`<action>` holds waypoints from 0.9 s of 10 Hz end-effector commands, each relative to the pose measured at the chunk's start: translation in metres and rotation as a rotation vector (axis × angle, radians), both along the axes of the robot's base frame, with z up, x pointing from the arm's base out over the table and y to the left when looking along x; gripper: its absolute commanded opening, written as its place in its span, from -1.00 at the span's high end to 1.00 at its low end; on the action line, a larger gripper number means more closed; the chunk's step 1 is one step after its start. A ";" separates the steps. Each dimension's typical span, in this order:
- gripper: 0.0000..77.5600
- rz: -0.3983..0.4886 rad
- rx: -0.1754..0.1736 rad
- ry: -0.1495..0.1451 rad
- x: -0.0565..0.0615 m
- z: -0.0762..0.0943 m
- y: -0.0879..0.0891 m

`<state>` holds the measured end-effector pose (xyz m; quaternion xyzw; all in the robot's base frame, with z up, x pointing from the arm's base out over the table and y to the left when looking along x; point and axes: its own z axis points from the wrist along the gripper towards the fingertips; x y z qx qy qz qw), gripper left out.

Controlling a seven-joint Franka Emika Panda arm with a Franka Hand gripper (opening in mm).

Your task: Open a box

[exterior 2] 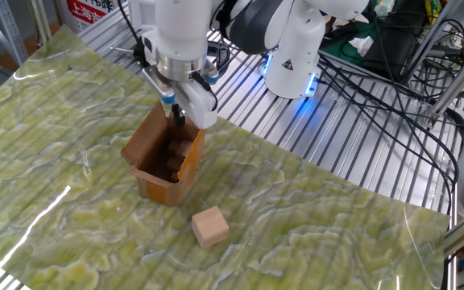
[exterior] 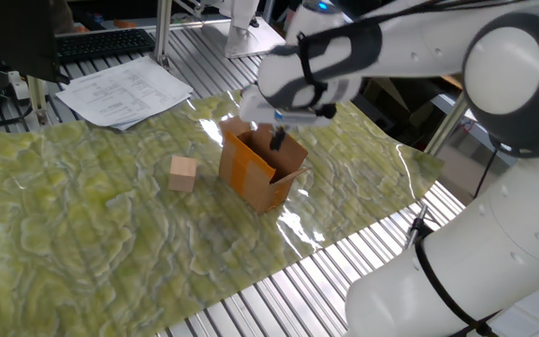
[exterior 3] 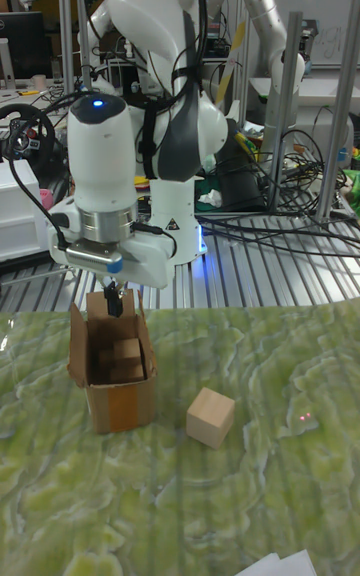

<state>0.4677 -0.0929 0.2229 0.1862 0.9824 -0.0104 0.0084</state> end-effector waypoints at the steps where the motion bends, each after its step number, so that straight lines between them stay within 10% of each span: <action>1: 1.00 -0.006 -0.001 0.035 0.032 0.021 0.013; 9: 1.00 0.073 -0.004 0.048 0.054 0.050 0.027</action>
